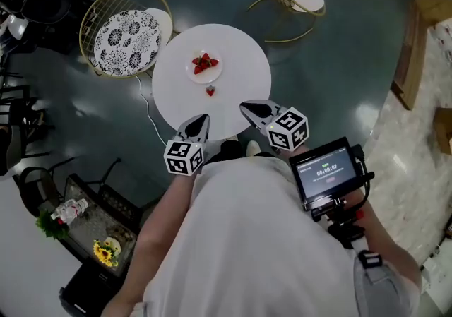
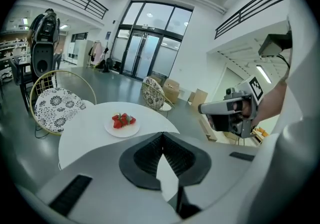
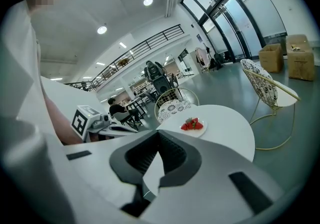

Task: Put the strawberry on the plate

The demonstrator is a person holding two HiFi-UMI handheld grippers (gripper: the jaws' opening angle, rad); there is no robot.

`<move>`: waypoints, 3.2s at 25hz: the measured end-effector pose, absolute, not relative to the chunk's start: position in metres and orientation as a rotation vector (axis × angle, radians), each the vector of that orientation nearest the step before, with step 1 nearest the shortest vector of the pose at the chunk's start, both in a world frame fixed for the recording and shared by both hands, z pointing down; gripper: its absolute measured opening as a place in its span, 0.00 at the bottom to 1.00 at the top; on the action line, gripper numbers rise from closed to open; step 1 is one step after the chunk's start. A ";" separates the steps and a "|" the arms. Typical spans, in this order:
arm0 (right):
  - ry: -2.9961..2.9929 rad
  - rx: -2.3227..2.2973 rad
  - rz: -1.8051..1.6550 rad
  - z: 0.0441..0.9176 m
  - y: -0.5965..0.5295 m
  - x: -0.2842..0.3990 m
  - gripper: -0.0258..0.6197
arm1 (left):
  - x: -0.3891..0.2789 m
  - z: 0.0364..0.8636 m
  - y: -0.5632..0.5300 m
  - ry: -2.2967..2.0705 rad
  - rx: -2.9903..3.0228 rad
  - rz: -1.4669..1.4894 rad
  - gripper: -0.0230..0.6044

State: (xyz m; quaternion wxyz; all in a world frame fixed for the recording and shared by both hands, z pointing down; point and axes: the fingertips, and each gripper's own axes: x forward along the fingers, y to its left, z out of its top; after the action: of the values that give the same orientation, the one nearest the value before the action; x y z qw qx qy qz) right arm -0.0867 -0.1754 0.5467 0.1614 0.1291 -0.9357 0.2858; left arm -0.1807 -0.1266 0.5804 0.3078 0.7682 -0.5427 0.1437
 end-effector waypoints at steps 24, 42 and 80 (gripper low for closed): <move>-2.582 0.450 0.887 0.548 -0.189 -0.092 0.05 | -0.181 0.620 -0.156 -1.252 2.003 0.509 0.05; -2.540 0.560 1.083 0.590 -0.193 -0.093 0.05 | -0.176 0.686 -0.164 -1.185 1.944 0.662 0.05; -2.522 0.600 1.107 0.605 -0.180 -0.069 0.05 | -0.180 0.687 -0.193 -1.362 1.833 0.695 0.25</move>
State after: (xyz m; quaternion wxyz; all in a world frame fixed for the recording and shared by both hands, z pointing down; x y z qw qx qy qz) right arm -0.0689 -0.1802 0.6046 0.1607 0.2101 -0.8830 0.3876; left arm -0.1796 -0.1930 0.6873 0.3683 0.7140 -0.5306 0.2705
